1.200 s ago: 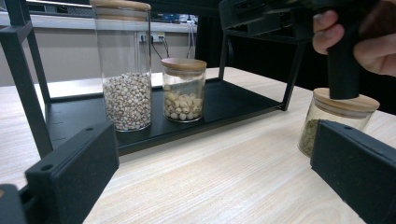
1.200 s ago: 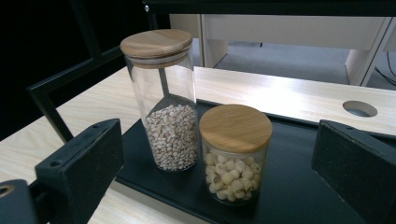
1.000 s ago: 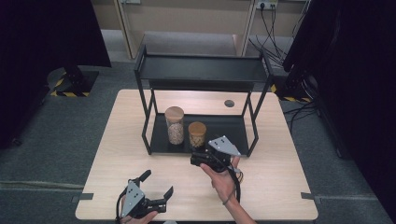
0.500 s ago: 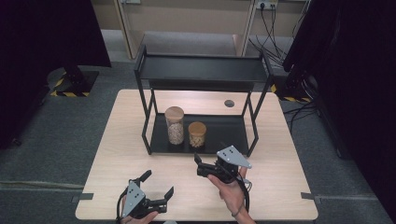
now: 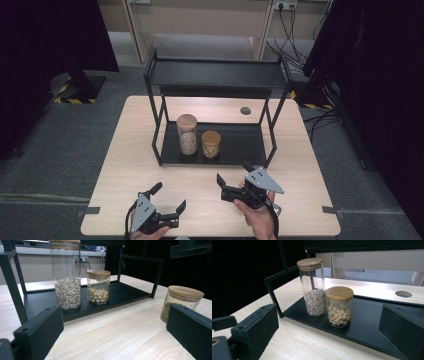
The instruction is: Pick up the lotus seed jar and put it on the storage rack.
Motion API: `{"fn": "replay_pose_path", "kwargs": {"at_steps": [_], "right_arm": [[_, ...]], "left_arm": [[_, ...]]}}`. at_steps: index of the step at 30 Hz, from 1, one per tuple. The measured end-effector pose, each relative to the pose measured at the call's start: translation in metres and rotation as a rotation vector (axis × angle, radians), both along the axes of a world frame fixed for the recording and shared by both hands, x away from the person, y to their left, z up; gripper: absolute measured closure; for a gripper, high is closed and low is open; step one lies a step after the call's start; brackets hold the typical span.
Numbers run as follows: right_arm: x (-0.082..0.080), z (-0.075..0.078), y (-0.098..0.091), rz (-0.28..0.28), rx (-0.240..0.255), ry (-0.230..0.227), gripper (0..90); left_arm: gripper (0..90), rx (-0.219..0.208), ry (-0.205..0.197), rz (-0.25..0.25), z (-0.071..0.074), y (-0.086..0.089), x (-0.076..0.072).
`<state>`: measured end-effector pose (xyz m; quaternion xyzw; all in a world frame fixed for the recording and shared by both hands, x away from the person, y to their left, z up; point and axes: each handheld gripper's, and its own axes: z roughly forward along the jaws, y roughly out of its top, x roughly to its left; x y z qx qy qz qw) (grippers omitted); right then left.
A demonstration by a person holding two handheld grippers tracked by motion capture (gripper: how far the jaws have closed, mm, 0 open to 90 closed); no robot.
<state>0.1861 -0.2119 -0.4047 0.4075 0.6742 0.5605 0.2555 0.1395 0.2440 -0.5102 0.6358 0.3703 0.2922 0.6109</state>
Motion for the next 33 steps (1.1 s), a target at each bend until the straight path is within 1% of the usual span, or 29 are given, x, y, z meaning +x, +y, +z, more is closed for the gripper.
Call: {"fn": "replay_pose_path", "kwargs": {"at_steps": [2, 6, 8, 17, 24, 33], "right_arm": [[-0.004, -0.001, -0.003, 0.005, 0.000, -0.004, 2.8], [-0.014, -0.003, -0.007, 0.003, -0.022, -0.024, 2.8], [-0.018, -0.004, -0.011, 0.005, -0.019, -0.025, 2.8], [-0.034, -0.011, -0.025, -0.027, -0.046, -0.040, 2.8], [-0.040, -0.016, -0.033, -0.029, -0.036, -0.041, 2.8], [-0.046, -0.029, -0.043, -0.040, -0.035, -0.039, 2.8]], "left_arm": [[0.5, -0.001, 0.001, 0.000, 0.000, 0.000, 0.000], [0.5, -0.001, -0.001, -0.003, 0.000, 0.000, 0.000], [0.5, 0.001, -0.003, -0.004, 0.000, 0.000, 0.000], [0.5, -0.003, 0.000, -0.003, 0.000, 0.000, 0.000], [0.5, -0.007, 0.002, -0.003, 0.000, 0.000, -0.001], [0.5, -0.007, 0.002, -0.001, 0.000, 0.000, -0.001]]}}
